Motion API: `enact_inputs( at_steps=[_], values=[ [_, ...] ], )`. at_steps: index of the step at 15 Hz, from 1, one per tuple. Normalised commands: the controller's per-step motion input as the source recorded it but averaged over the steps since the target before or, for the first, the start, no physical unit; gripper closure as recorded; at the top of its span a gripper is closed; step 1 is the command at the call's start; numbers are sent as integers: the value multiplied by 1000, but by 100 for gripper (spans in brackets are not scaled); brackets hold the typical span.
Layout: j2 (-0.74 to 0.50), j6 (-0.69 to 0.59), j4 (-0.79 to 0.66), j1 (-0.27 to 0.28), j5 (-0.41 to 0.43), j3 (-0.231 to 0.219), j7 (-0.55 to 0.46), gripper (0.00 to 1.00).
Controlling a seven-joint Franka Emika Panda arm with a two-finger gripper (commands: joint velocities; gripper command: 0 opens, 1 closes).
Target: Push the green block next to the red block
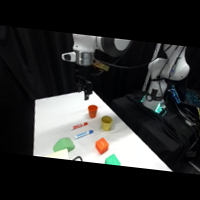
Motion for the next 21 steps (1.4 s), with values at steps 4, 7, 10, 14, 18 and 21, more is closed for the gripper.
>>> enact_inputs(
  at_steps=[4,7,10,14,18,21],
  values=[
    [20,37,3,43,-101,49,189,0],
    [71,87,58,171,-243,99,509,0],
    [150,37,144,219,-272,103,577,0],
    [222,6,218,230,-205,98,469,0],
    [311,8,307,227,-120,89,318,0],
    [395,66,381,185,-43,53,201,0]
  ],
)
